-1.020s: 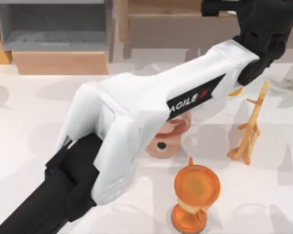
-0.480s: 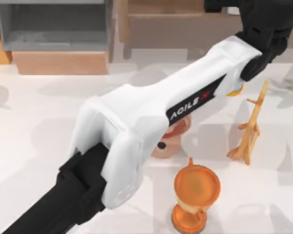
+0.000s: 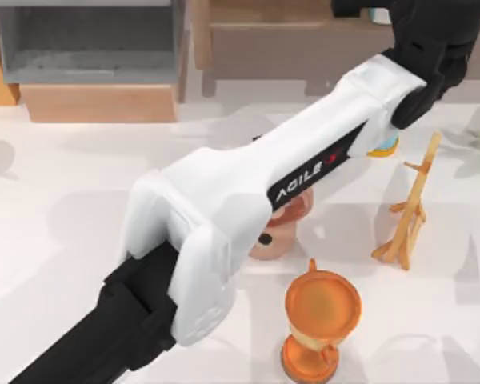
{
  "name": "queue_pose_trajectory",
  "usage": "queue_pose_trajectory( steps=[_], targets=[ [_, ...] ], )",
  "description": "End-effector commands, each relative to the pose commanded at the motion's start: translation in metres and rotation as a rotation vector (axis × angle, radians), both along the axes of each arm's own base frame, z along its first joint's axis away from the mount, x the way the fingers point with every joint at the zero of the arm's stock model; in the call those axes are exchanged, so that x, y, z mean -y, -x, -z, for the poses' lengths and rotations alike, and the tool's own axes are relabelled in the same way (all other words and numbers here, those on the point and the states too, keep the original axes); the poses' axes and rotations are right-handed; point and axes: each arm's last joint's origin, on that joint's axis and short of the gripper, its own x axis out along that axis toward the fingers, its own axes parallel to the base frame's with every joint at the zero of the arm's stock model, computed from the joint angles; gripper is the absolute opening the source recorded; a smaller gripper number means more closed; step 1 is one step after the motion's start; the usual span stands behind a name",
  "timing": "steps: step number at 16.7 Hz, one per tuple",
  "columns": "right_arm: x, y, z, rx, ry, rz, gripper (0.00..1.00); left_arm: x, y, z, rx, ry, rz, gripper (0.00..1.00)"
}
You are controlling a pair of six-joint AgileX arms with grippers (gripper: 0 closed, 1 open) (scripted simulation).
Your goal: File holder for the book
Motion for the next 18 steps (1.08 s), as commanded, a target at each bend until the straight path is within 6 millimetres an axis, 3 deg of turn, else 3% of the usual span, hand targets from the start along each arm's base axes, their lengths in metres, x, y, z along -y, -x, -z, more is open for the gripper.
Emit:
queue_pose_trajectory(
  steps=[1, 14, 18],
  targets=[
    [0.0, 0.0, 0.0, 0.0, 0.0, 0.0, 1.0, 0.0, 0.0, 0.0, 0.0, 0.0, 0.0, 1.0],
    [0.0, 0.0, 0.0, 0.0, 0.0, 0.0, 1.0, 0.0, 0.0, 0.0, 0.0, 0.0, 0.0, 0.02],
    [0.0, 0.0, 0.0, 0.0, 0.0, 0.0, 1.0, 0.0, 0.0, 0.0, 0.0, 0.0, 0.0, 0.0]
  ],
)
